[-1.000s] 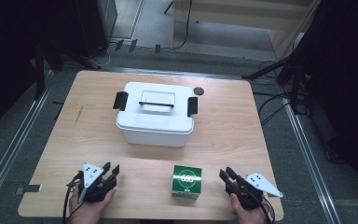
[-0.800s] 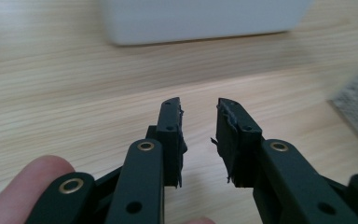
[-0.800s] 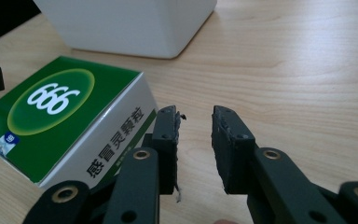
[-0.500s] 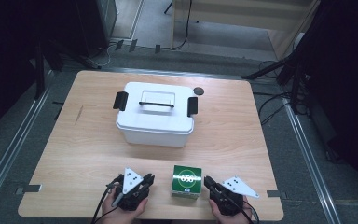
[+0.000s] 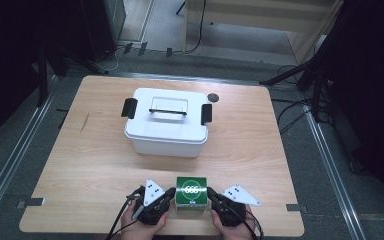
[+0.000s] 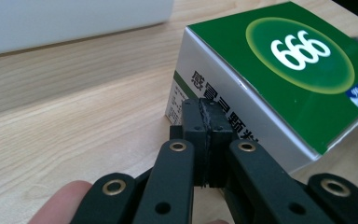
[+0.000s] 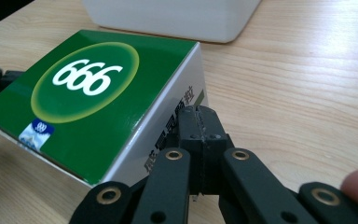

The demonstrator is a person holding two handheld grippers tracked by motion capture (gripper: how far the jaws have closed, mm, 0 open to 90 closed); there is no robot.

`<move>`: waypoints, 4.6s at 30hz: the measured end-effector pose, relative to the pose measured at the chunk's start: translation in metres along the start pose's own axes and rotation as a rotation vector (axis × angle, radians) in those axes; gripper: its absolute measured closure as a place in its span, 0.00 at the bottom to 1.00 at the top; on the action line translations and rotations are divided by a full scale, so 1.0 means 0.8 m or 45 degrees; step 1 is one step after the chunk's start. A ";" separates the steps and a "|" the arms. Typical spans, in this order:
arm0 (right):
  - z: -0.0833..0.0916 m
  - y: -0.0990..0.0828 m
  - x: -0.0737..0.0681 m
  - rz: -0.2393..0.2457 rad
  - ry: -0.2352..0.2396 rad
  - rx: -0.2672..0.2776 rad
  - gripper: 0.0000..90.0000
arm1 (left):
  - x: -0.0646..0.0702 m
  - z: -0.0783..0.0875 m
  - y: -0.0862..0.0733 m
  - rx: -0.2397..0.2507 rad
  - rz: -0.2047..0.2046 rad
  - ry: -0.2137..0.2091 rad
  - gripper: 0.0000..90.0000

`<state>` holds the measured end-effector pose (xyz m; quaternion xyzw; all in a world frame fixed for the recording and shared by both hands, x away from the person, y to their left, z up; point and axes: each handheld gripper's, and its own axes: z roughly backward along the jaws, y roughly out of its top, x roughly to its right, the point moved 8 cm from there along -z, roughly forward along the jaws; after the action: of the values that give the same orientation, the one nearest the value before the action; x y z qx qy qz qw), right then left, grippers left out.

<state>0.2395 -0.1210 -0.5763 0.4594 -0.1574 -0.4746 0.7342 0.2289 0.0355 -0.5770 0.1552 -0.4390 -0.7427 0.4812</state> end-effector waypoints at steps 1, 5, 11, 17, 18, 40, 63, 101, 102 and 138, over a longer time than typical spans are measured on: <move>-0.002 0.001 0.000 0.005 0.003 0.003 1.00 | -0.001 -0.002 0.001 0.000 0.009 0.005 1.00; -0.007 0.004 0.003 0.015 0.006 0.009 1.00 | -0.007 -0.006 0.005 0.006 0.018 0.010 1.00; -0.004 0.026 0.022 0.167 -0.073 0.094 1.00 | -0.045 0.007 0.013 0.055 0.061 0.086 1.00; -0.019 0.052 0.064 0.161 -0.150 0.097 1.00 | -0.118 0.025 0.033 0.083 0.106 0.219 1.00; -0.025 0.056 0.066 0.158 -0.146 0.088 1.00 | -0.131 0.026 0.037 0.090 0.117 0.241 1.00; -0.117 0.135 0.084 0.126 -0.135 0.130 1.00 | -0.258 -0.008 0.111 0.114 0.259 0.338 1.00; -0.095 0.129 0.091 0.248 -0.164 0.127 0.74 | -0.236 0.023 0.080 0.102 0.194 0.390 0.89; -0.009 0.195 0.118 0.421 -0.113 -0.093 0.04 | -0.303 0.114 -0.044 -0.006 0.201 0.641 0.01; -0.009 0.198 0.115 0.444 -0.097 -0.107 0.06 | -0.306 0.115 -0.044 -0.003 0.202 0.639 0.01; -0.053 0.284 0.042 0.942 0.164 -0.499 0.50 | -0.318 0.110 -0.046 -0.012 0.268 0.597 0.02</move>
<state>0.4100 -0.0977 -0.4189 0.2523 -0.1721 -0.1704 0.9368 0.2745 0.3020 -0.6055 0.2744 -0.3257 -0.6344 0.6451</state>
